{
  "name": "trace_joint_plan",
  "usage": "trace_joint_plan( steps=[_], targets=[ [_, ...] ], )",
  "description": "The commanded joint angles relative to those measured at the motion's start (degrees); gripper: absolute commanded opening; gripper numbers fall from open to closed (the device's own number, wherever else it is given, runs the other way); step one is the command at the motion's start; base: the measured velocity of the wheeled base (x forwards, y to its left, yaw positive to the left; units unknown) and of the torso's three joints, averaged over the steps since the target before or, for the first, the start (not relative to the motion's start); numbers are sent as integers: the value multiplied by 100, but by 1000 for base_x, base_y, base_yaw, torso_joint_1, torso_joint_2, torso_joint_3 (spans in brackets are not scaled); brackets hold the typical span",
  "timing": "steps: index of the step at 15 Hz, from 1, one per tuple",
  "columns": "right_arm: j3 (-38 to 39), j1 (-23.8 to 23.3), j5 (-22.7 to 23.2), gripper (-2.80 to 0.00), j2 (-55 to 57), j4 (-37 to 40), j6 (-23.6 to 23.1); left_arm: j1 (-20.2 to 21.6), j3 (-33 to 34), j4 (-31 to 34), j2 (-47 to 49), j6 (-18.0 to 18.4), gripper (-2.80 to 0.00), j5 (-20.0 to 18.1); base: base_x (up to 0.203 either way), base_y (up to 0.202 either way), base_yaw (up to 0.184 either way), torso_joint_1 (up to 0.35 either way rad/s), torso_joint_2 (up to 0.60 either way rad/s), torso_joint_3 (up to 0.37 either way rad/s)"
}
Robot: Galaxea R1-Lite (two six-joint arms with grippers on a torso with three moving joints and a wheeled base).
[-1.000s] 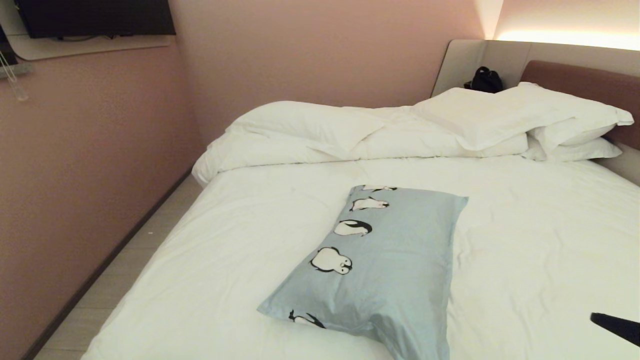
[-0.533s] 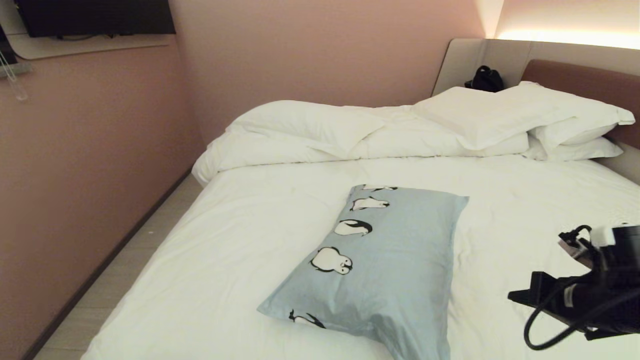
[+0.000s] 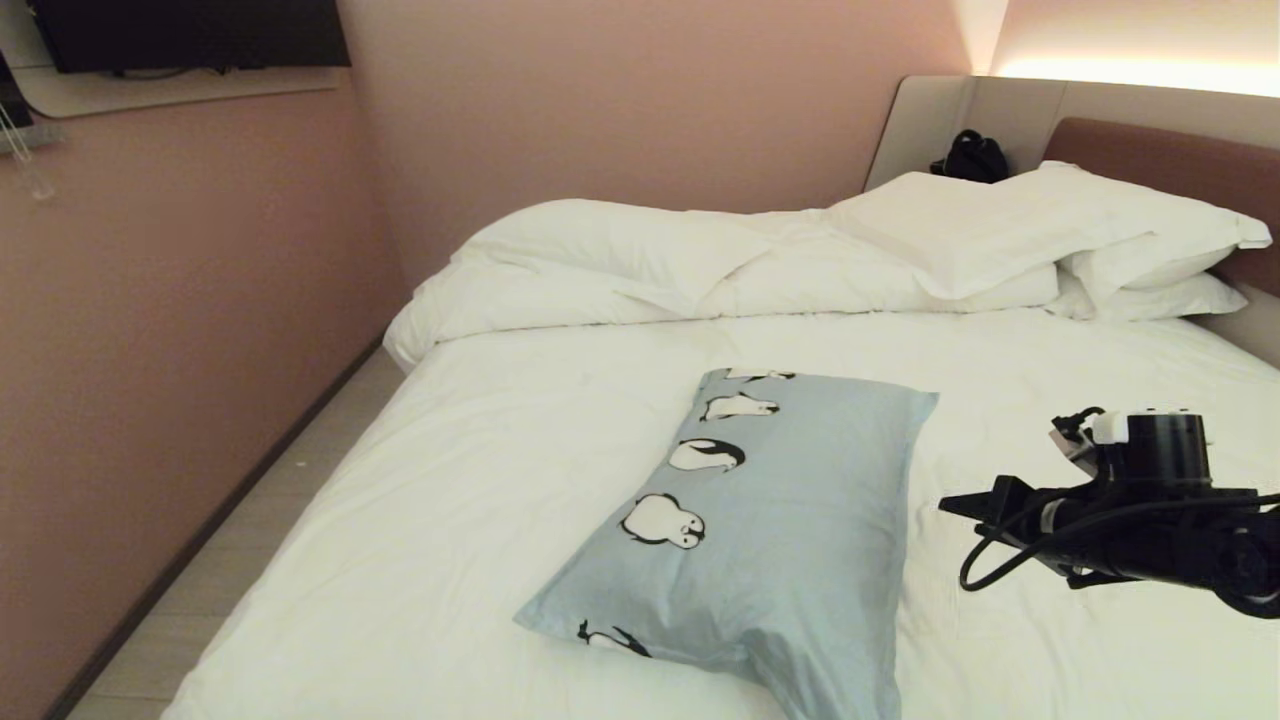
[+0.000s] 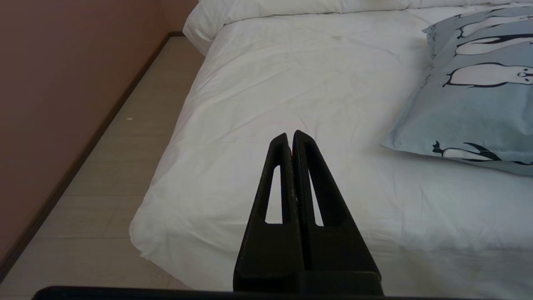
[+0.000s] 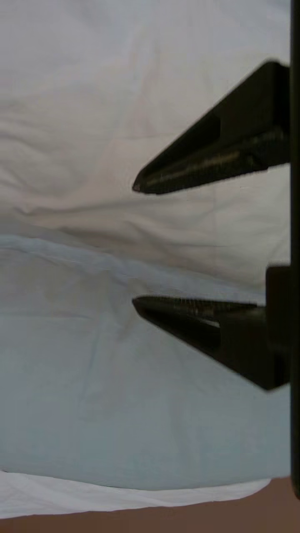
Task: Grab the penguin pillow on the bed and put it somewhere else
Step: Pick up the pillow
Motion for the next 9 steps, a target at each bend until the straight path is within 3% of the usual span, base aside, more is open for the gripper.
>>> trace_joint_plan(
  steps=[1,5,9],
  targets=[
    [3,19,10,0,318,-281,12,1,0,-2,-2,2,-280,4,0,0,0,0,0,0],
    [-44,39,34,0,546,-300,21,1,0,-2,-2,2,-280,4,0,0,0,0,0,0],
    [-36,57,625,0,629,-309,38,1,0,-2,-2,2,-280,4,0,0,0,0,0,0]
  ],
)
